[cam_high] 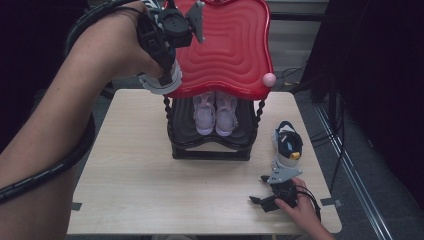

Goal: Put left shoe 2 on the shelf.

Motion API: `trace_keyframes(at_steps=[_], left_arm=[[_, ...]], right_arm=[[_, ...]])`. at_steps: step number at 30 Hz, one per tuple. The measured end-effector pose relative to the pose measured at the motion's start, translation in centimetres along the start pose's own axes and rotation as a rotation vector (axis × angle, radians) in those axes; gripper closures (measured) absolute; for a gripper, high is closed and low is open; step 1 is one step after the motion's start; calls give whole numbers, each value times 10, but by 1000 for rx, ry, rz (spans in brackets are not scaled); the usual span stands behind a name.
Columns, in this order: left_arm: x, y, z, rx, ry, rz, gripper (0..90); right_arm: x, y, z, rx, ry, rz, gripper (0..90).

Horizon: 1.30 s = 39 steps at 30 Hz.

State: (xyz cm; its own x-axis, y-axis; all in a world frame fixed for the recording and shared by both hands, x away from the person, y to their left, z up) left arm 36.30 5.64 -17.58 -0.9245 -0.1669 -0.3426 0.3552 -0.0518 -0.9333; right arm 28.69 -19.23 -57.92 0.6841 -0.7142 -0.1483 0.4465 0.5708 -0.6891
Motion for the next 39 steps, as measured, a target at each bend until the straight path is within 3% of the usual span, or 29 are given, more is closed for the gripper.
trace_keyframes(at_steps=[14,25,39], left_arm=[[-12,6,33,1,90,42,764],[-20,24,51,-8,143,61,763],[-30,46,71,7,211,46,752]], right_arm=[[0,0,0,0,-1,0,138],[0,0,0,0,0,0,138],[0,0,0,0,0,0,138]])
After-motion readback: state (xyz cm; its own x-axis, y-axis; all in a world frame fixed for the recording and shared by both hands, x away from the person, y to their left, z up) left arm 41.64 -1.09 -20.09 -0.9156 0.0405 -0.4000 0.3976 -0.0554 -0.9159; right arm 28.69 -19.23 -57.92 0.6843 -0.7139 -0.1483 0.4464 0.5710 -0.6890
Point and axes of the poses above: each handheld gripper's, and its own axes: y roughly forward along the jaws, z roughly out of its top, x roughly to its right, the point moved 10 cm from there along y, roughly forward along the jaws, and after that the axes turned 9 degrees about y, right-handed, at the moved point
